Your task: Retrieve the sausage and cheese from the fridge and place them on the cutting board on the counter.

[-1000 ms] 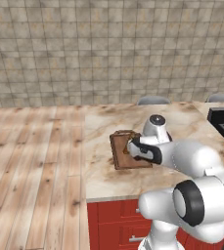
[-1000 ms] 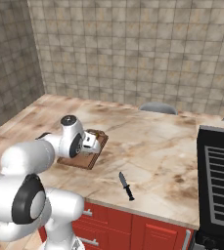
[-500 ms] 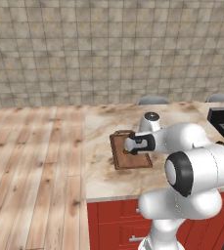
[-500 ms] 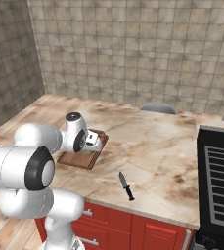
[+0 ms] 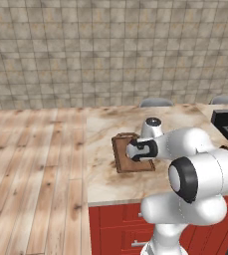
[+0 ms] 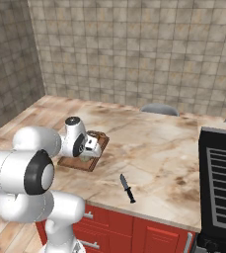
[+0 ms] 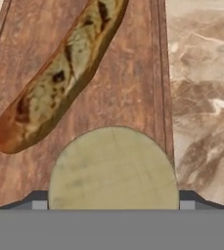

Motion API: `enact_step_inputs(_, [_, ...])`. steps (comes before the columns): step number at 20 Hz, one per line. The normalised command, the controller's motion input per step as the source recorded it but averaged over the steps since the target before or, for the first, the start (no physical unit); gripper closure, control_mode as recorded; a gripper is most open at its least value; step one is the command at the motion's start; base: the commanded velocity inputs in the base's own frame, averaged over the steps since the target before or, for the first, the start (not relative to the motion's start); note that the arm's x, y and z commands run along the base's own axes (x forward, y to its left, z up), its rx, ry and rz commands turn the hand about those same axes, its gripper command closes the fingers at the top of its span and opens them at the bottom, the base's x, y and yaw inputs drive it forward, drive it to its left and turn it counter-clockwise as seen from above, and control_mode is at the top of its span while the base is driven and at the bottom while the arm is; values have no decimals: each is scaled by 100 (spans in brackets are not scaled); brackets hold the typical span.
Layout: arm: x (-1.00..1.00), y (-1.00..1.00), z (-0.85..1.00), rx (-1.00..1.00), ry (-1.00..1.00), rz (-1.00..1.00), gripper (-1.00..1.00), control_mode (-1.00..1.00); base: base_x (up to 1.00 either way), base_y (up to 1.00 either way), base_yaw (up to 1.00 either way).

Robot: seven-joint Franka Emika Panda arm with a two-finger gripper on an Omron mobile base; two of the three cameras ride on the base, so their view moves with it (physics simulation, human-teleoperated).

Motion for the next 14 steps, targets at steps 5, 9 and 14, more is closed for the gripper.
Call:
enact_step_inputs(5, [-1, 0, 24, 0, 0, 0, -100, -100, 0, 0, 0])
enact_step_inputs(9, [0, 0, 57, 0, -4, 0, -100, -100, 0, 0, 0])
enact_step_inputs(14, [-27, -3, 87, 1, 0, 0, -100, -100, 0, 0, 0])
